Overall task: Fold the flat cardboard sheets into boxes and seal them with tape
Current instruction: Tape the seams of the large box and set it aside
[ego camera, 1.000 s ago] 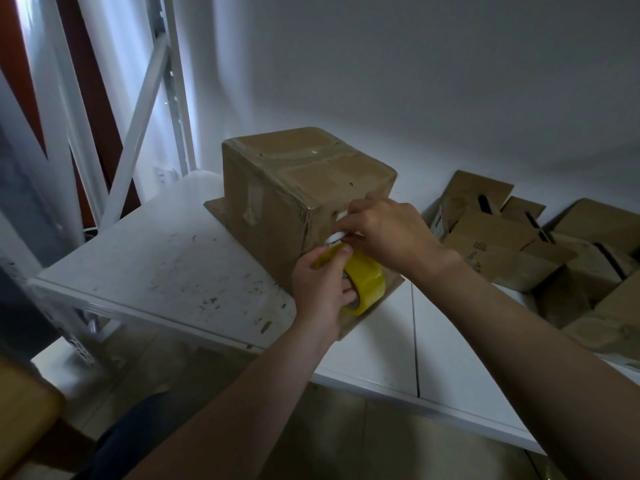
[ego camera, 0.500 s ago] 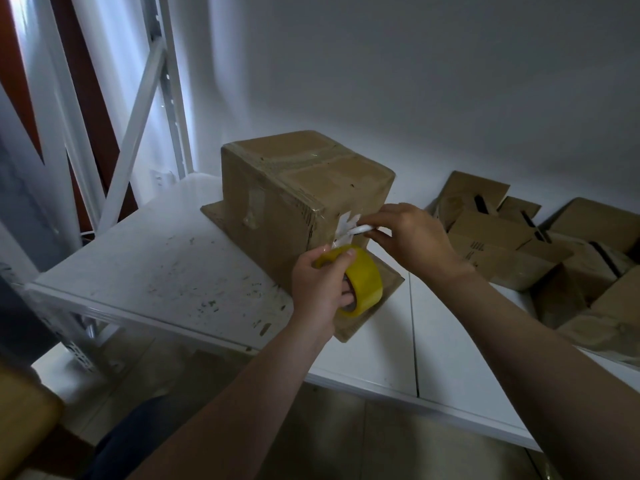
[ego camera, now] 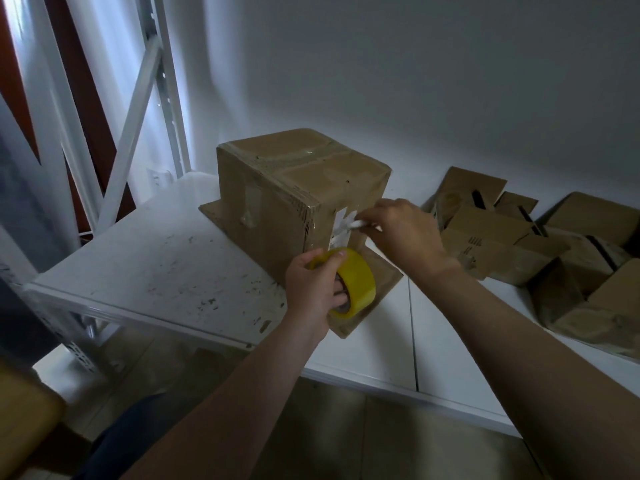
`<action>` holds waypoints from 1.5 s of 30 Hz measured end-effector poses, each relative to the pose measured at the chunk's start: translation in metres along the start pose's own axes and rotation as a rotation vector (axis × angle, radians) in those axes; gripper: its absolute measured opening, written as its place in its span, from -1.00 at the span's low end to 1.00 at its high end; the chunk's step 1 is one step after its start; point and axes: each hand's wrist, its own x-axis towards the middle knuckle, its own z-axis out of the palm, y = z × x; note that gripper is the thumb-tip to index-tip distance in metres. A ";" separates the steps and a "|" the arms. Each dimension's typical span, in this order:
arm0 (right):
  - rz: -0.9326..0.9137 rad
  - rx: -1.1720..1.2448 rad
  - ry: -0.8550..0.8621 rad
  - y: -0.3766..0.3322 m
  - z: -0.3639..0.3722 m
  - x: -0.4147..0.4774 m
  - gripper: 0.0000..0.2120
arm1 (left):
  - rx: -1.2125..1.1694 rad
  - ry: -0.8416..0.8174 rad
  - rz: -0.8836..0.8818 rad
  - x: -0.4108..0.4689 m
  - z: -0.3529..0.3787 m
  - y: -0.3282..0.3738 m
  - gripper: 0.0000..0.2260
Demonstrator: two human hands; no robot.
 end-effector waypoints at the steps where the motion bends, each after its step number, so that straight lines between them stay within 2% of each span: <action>1: 0.057 0.019 0.033 0.005 -0.001 -0.002 -0.85 | 0.010 -0.004 -0.007 0.000 -0.001 0.000 -0.53; 8: 0.180 0.128 -0.009 0.016 0.002 -0.034 -0.82 | 0.098 -0.023 -0.021 0.000 -0.003 -0.005 -0.64; 13: 0.409 0.219 -0.206 0.043 0.019 -0.083 -0.77 | 0.260 -0.021 0.030 -0.002 -0.003 -0.013 -0.58; 16: 0.465 0.122 -0.302 0.061 0.031 -0.123 -0.77 | 0.430 -0.036 0.102 -0.002 0.001 -0.021 -0.60; 21: 0.532 0.006 -0.349 0.078 0.048 -0.160 -0.78 | 0.701 -0.061 0.222 -0.001 0.011 -0.033 -0.65; 26: 0.568 -0.090 -0.377 0.075 0.059 -0.165 -0.74 | 0.817 -0.126 0.269 0.001 0.025 -0.043 -0.65; 29: 0.603 -0.061 -0.444 0.074 0.052 -0.165 -0.66 | 0.848 -0.169 0.261 0.000 0.031 -0.047 -0.69; 32: 0.606 0.171 -0.343 0.075 0.038 -0.155 -0.71 | 0.850 -0.227 0.236 -0.002 0.032 -0.051 -0.70; 34: 0.555 0.485 -0.175 0.069 0.027 -0.144 -0.82 | 0.840 -0.275 0.215 -0.006 0.031 -0.053 -0.70; 36: 0.510 0.786 -0.105 0.057 0.013 -0.132 -0.84 | 0.834 -0.333 0.215 -0.010 0.030 -0.053 -0.71; 39: 0.487 0.925 -0.241 0.045 0.002 -0.118 -0.74 | 0.831 -0.414 0.260 -0.018 0.026 -0.051 -0.71; 41: 0.499 0.990 -0.300 0.043 0.001 -0.114 -0.84 | 0.830 -0.435 0.284 -0.023 0.022 -0.049 -0.72; 45: 0.490 1.118 -0.272 0.039 0.000 -0.107 -0.94 | 0.848 -0.404 0.304 -0.027 0.014 -0.045 -0.70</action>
